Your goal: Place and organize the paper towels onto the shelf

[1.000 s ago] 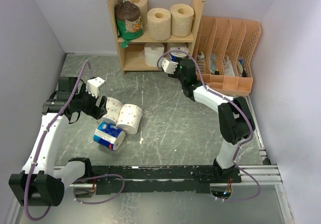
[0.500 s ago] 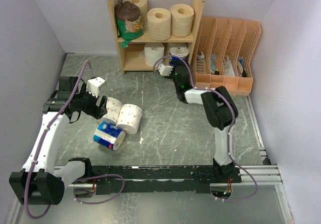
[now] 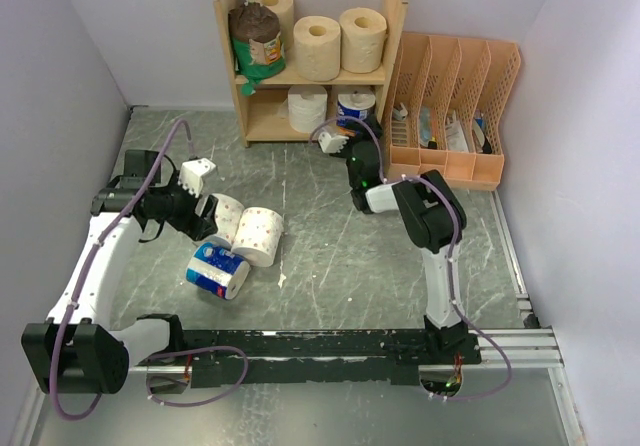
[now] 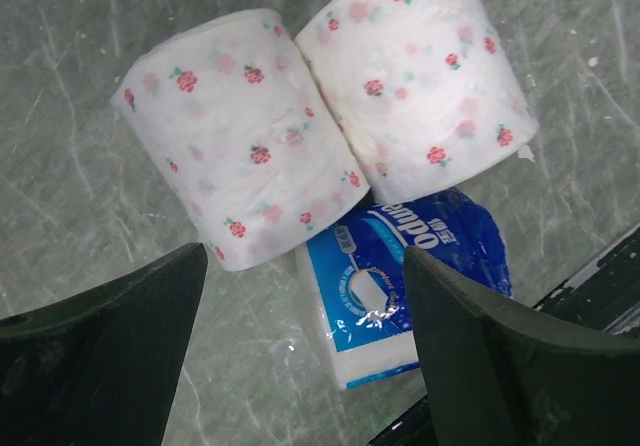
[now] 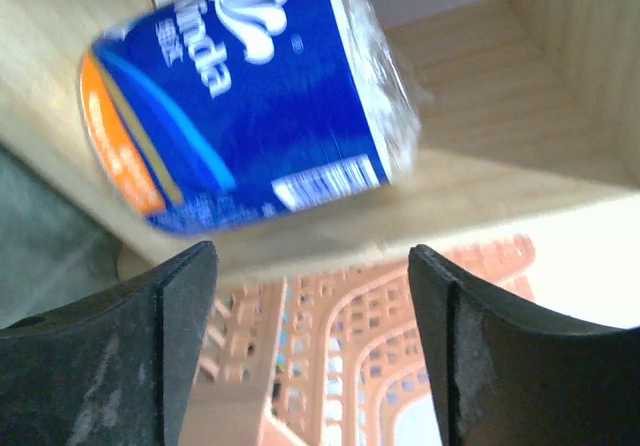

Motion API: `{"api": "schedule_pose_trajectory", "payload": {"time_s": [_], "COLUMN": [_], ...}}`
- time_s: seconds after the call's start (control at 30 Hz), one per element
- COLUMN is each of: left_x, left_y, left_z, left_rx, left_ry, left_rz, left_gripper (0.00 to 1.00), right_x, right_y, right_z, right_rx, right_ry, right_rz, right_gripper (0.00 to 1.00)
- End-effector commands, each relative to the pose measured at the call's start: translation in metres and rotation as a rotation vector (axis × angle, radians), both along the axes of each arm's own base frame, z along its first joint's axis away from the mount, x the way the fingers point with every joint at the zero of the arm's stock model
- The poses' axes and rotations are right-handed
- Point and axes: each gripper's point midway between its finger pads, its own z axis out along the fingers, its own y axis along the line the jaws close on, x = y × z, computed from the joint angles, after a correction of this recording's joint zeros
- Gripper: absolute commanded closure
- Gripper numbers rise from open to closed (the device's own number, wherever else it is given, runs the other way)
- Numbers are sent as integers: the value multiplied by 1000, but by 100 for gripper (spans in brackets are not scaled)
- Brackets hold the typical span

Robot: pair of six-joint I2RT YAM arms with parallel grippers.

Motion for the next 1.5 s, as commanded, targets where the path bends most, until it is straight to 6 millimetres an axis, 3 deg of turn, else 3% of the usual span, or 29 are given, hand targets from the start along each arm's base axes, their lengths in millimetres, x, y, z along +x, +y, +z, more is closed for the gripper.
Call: {"api": "schedule_pose_trajectory", "payload": {"time_s": [0.0, 0.13, 0.17, 0.3, 0.37, 0.5, 0.57, 0.67, 0.77, 0.8, 0.9, 1.0, 1.2, 1.3, 1.47], "left_x": [1, 0, -1, 0, 4, 15, 17, 23, 34, 40, 55, 79, 103, 105, 95], "left_y": [-16, -22, -24, -25, -20, 0, -3, -10, -7, -7, -14, -19, -33, -44, -57], "left_z": [19, 21, 23, 33, 34, 22, 26, 44, 51, 50, 53, 46, 11, -6, -23], "left_rx": [-76, -106, -114, -117, -98, 0, -4, 6, 63, 66, 34, 25, 25, 16, 1], "left_ry": [-27, -5, -1, -10, -9, 21, 1, -69, -56, -24, 51, 60, 128, 168, 219], "left_rz": [-86, -123, -132, -139, -107, -11, -53, -189, -325, -359, -488, -531, -598, -635, -681], "left_gripper": [9, 9, 9, 9, 9, 9, 9, 8, 8, 8, 8, 6, 6, 7, 8], "right_x": [-49, -87, -92, -100, -104, -137, -160, -205, -250, -262, -304, -318, -304, -299, -293], "right_y": [-3, 7, 10, 13, 18, 57, 72, 83, 68, 64, 38, -1, -53, -71, -85], "right_z": [82, 90, 86, 101, 91, 66, 55, 33, 8, 8, -17, -33, -9, -5, -4], "right_rx": [82, 145, 170, 328, 346, 484, 546, 502, 426, 407, 379, 489, 874, 924, 984], "right_ry": [-175, -61, 8, 119, 243, 612, 774, 1003, 1124, 1135, 1239, 1284, 1084, 1030, 1015], "right_rz": [-10, 26, 36, 17, -4, 177, 257, 365, 417, 437, 432, 343, 186, 158, 165], "right_gripper": [19, 13, 8, 0, 0, 0, 0, 0, 0, 0, 0, 0, 0, 0, 0]}}
